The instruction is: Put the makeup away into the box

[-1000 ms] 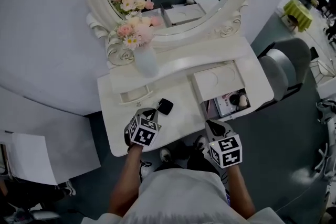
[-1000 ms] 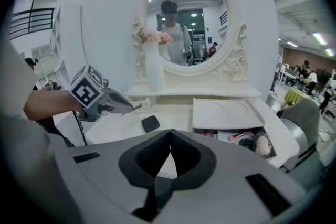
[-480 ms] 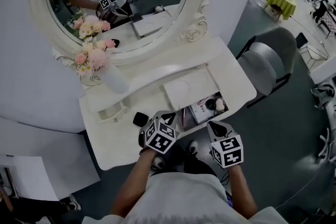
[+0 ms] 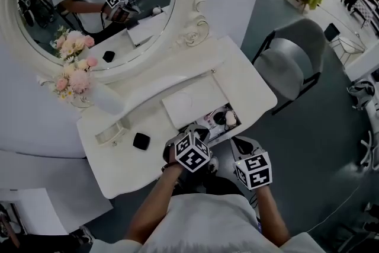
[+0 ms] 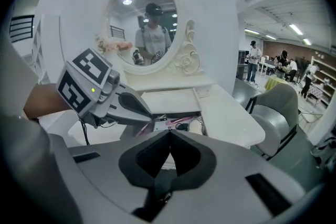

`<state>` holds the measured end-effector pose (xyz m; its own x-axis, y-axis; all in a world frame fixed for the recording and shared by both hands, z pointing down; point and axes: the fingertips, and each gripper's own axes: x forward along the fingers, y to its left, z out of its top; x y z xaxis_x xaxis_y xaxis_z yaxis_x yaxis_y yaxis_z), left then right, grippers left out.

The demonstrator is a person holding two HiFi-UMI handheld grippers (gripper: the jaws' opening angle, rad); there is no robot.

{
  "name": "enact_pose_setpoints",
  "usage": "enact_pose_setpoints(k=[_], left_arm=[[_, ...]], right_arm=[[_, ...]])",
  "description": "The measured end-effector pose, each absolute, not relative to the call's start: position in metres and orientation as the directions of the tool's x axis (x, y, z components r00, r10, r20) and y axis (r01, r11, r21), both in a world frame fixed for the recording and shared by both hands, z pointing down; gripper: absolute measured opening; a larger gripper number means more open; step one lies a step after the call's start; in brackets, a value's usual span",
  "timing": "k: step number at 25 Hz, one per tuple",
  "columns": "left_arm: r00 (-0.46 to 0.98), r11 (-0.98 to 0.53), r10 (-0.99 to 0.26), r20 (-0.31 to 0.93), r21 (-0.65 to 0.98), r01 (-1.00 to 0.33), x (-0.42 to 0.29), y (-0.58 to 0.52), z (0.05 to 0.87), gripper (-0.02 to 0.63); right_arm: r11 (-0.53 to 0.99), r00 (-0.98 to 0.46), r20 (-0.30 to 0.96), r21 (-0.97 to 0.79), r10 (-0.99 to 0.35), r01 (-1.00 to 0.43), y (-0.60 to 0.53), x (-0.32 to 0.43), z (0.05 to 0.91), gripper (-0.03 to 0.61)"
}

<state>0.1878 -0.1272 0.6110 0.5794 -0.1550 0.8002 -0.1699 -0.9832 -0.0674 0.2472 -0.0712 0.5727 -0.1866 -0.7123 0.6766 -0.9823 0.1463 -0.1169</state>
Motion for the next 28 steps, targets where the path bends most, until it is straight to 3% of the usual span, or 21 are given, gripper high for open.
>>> enact_pose_setpoints(k=[6,18,28], left_arm=[[0.493,-0.994,-0.105,0.863,-0.070,-0.090,0.205,-0.118,0.647,0.023],[0.454,-0.992,-0.115,0.883,-0.075,-0.106,0.213,-0.122,0.665,0.033],[0.527,-0.987,-0.119,0.842,-0.043,-0.154,0.204,-0.121,0.640,0.144]], right_arm=[[0.109,-0.161,0.685,-0.120,-0.710,-0.987,-0.061,0.277,0.578,-0.003],[0.060,-0.133,0.698,-0.128,-0.704,-0.990,-0.045,0.297,0.588,-0.003],[0.072,-0.136,0.689,-0.121,-0.712,-0.990,-0.047,0.281,0.579,-0.003]])
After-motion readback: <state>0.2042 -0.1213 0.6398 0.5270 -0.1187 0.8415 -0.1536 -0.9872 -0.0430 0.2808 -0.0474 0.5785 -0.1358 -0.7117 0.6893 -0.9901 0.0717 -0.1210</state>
